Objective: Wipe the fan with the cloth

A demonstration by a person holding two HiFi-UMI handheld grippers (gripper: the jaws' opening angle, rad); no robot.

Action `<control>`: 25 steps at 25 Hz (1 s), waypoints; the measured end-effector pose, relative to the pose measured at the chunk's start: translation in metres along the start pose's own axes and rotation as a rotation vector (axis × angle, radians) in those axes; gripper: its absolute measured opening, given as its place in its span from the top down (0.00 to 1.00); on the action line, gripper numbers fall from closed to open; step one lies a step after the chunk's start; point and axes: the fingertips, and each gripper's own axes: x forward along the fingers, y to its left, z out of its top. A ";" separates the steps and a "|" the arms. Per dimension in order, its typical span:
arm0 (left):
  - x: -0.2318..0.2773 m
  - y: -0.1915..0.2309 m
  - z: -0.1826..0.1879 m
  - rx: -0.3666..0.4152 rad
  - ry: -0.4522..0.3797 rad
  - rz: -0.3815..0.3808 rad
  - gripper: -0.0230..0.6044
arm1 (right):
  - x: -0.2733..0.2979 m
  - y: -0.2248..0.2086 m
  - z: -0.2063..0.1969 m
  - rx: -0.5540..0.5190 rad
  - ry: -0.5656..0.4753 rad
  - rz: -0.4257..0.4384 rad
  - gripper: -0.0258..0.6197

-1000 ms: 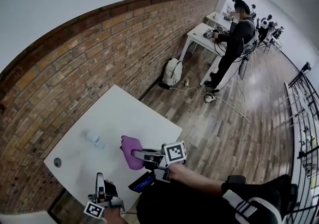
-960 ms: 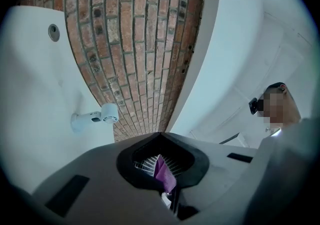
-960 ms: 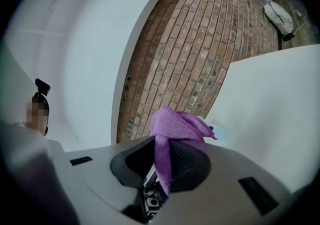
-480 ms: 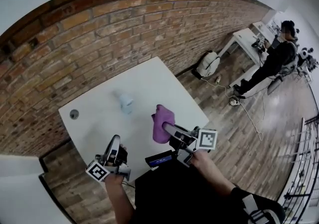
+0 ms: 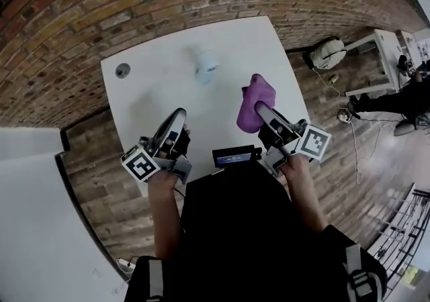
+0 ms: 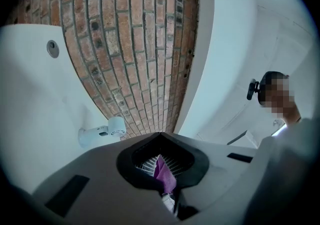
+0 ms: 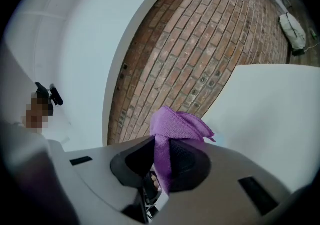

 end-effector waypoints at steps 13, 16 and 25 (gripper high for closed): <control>0.093 0.023 -0.010 0.397 0.337 0.260 0.97 | 0.040 -0.098 0.024 -0.040 0.116 -0.119 0.87; 0.124 0.041 -0.003 0.467 0.375 0.310 0.97 | 0.068 -0.103 0.037 -0.091 0.151 -0.094 0.87; 0.154 0.107 -0.007 0.557 0.548 0.542 0.97 | 0.171 -0.087 0.042 -0.180 0.249 0.064 0.87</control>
